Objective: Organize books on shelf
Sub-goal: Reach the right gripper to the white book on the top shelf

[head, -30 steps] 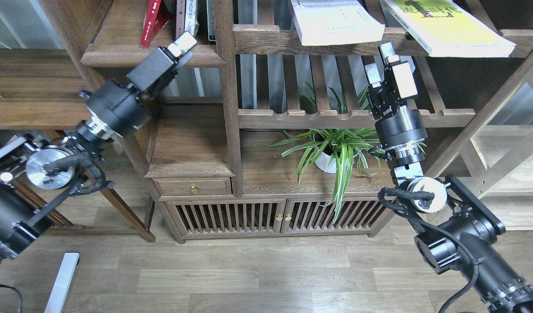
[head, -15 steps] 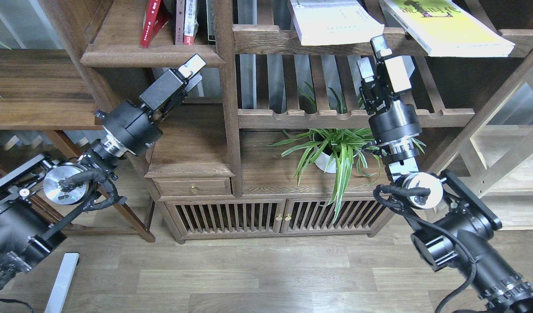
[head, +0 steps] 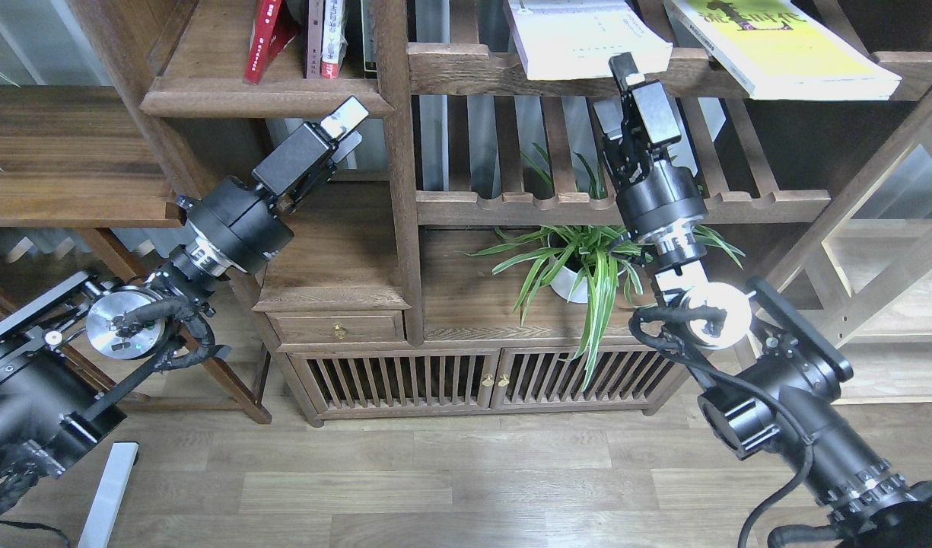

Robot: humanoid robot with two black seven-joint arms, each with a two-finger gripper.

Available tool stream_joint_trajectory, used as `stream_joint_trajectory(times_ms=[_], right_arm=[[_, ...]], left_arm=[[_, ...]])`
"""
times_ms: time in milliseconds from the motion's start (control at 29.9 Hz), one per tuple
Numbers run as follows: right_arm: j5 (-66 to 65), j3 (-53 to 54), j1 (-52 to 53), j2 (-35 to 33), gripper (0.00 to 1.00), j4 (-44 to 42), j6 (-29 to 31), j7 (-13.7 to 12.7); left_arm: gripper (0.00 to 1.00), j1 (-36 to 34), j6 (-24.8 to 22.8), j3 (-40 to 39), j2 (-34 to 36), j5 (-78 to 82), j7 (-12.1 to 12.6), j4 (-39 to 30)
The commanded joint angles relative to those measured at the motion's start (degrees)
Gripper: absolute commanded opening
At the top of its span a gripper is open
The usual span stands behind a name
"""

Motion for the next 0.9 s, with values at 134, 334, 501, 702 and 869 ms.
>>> stream_joint_trajectory(times_ms=[134,334,501,702,869], right_arm=[[0.1,0.0,2.6,0.0,0.92,0.5,-2.7,0.0],[0.0,0.0,3.2,0.2,0.92,0.5,-6.8,-0.1],[0.2,0.0,3.9,0.2,0.91,0.5,-9.8,-0.7],[2.4,0.9,4.7,0.2,0.74,0.8,-11.5,-4.1],[3.2,1.2,5.1,-0.3,0.67,0.7,-12.0,-4.5]], left_arm=[[0.98,0.1,0.0,0.0,0.2,-0.1,0.0,-0.1],[0.98,0.3,0.0,-0.5,0.6,-0.1,0.0,-0.1],[0.98,0.5,0.0,-0.7,0.9,0.0,0.0,-0.1],[0.98,0.5,0.0,-0.7,0.9,0.0,0.0,-0.1],[0.98,0.6,0.0,-0.7,0.8,0.0,0.0,-0.1]])
